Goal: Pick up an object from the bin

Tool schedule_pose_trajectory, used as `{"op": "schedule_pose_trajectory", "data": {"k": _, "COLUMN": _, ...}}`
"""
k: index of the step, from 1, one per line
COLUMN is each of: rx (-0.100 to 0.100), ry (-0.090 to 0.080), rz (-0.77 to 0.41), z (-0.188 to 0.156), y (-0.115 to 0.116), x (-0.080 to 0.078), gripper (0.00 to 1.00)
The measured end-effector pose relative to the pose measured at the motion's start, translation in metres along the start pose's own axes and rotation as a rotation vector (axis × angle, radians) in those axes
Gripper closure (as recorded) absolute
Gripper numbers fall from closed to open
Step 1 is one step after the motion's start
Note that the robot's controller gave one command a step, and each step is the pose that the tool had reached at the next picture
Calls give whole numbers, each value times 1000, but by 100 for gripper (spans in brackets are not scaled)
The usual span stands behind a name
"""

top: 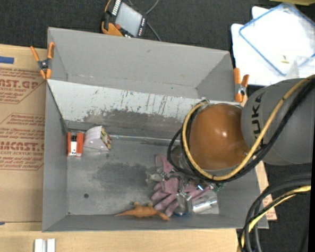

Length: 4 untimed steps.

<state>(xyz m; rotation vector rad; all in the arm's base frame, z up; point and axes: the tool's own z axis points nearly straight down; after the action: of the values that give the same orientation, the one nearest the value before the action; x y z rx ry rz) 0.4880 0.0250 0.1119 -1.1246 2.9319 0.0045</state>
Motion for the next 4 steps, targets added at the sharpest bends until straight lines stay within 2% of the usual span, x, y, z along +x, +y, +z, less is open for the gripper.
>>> {"op": "schedule_pose_trajectory", "data": {"k": 1, "rx": -2, "ry": -1, "rz": -440, "z": -15, "y": 17, "x": -10, "gripper": 0}}
{"op": "schedule_pose_trajectory", "data": {"k": 2, "rx": -4, "ry": -1, "rz": -685, "z": 44, "y": 0, "x": -21, "gripper": 0}}
{"op": "schedule_pose_trajectory", "data": {"k": 3, "rx": -1, "ry": -4, "rz": -1053, "z": 42, "y": 8, "x": -20, "gripper": 100}}
{"op": "schedule_pose_trajectory", "data": {"k": 4, "rx": -1, "ry": -4, "rz": -1053, "z": 42, "y": 8, "x": -20, "gripper": 100}}
